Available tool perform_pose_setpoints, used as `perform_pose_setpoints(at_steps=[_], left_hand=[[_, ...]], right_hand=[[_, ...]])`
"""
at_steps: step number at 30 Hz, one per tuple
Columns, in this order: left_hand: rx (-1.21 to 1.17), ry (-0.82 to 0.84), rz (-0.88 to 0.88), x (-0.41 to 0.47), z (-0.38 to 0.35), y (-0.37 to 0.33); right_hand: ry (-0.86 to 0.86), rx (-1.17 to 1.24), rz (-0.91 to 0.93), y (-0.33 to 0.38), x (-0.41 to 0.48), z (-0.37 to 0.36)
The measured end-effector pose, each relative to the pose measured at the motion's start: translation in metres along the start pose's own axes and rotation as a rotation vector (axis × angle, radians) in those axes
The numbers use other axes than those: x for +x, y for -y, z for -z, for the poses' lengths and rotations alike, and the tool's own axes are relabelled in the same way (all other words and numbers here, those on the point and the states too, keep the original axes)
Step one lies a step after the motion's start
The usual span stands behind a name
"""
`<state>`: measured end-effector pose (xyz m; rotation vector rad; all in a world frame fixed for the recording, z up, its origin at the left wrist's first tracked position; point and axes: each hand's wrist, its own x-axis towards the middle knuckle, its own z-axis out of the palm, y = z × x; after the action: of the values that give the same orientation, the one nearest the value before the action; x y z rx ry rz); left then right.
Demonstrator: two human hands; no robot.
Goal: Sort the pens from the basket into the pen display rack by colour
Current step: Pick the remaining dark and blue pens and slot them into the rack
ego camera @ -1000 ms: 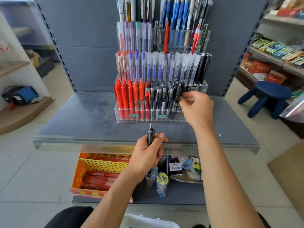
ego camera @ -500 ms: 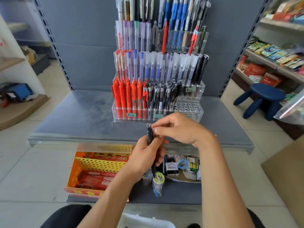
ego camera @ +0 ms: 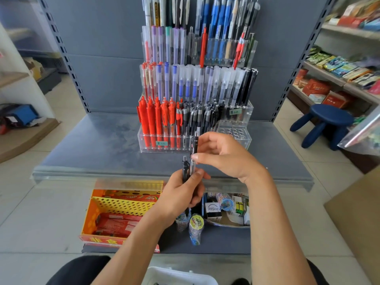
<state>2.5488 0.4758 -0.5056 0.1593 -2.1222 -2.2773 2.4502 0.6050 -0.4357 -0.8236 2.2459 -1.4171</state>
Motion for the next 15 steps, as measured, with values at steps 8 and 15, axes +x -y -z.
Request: perform_pose_setpoints(at_steps=[8,15], left_hand=[[-0.020,-0.010,-0.016,0.003,-0.001,0.003],[0.008,0.023,-0.007,0.005,-0.001,0.006]], right_hand=[[-0.552,0.082,0.229,0.000,0.011,0.014],[-0.822,-0.016,0.330,-0.005,0.021,0.021]])
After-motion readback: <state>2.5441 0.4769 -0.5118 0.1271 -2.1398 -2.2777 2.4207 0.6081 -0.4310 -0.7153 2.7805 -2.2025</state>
